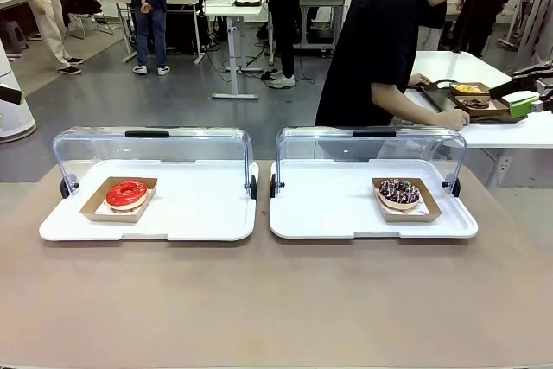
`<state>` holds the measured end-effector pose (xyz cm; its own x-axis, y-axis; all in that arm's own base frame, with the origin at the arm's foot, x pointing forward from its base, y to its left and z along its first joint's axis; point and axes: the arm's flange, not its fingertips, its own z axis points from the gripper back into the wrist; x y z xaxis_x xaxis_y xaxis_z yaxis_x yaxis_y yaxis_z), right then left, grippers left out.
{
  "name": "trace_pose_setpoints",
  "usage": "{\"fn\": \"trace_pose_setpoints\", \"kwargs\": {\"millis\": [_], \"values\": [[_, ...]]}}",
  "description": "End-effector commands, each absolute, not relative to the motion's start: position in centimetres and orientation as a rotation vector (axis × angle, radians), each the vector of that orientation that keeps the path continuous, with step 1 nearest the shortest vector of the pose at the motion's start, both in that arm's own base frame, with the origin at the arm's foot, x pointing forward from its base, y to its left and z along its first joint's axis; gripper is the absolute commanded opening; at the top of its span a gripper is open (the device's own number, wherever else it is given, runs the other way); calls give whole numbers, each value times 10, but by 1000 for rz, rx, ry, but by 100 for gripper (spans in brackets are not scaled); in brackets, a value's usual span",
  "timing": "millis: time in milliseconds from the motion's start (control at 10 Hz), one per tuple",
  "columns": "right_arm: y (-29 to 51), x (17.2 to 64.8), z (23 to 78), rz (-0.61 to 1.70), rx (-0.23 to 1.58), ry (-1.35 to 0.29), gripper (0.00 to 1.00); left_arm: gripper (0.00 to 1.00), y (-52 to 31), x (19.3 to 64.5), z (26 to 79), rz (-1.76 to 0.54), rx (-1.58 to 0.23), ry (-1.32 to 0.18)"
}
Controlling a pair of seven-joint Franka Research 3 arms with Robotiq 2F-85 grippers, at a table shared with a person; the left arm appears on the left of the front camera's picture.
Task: Provide the desired donut to the person.
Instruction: Place the picked Paper togo box onto the Handle tray extended by the person.
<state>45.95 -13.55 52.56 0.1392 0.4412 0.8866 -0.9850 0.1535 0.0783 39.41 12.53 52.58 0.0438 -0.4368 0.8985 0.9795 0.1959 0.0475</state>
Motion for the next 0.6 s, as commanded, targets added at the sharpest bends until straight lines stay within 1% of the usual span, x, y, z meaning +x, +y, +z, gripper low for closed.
{"fn": "trace_pose_setpoints", "kwargs": {"millis": [0, 500], "values": [[-134, 459, 525, 1220, 825, -846, 100, 96, 125, 392, 530, -1233, -733, -967], [-134, 459, 525, 1220, 825, -846, 100, 96, 125, 392, 530, -1233, -733, -967]]}}
